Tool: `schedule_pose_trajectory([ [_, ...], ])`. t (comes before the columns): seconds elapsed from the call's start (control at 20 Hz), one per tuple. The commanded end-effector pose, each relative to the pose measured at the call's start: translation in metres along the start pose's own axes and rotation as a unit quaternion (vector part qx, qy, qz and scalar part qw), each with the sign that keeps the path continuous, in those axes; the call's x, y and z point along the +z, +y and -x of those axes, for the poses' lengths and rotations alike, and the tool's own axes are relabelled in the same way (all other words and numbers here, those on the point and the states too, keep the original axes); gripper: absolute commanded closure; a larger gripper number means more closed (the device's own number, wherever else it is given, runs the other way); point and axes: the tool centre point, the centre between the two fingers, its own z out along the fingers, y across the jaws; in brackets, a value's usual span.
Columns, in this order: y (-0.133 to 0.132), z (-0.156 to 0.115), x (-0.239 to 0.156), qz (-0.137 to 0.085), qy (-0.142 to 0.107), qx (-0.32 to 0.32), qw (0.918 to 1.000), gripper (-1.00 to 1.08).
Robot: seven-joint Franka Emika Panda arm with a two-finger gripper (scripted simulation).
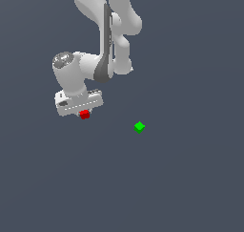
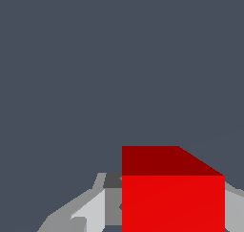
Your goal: Stack the red cube on top of the green cube.
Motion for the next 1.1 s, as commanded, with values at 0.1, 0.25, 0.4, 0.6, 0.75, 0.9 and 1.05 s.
schedule_pose_trajectory([
  [0.1, -0.028, -0.013, 0.005, 0.0, 0.0, -0.001, 1.0, 1.08],
  [0.25, -0.054, -0.025, 0.011, 0.0, 0.0, -0.001, 1.0, 1.08],
  [0.4, -0.085, -0.04, 0.017, 0.0, 0.0, -0.001, 1.0, 1.08],
  [0.6, -0.131, -0.062, 0.026, 0.0, 0.0, -0.001, 1.0, 1.08],
  [0.75, -0.164, -0.079, 0.033, 0.0, 0.0, -0.001, 1.0, 1.08],
  [0.9, -0.192, -0.093, 0.039, 0.0, 0.0, -0.001, 1.0, 1.08],
  [1.05, -0.215, -0.105, 0.044, 0.0, 0.0, -0.001, 1.0, 1.08],
])
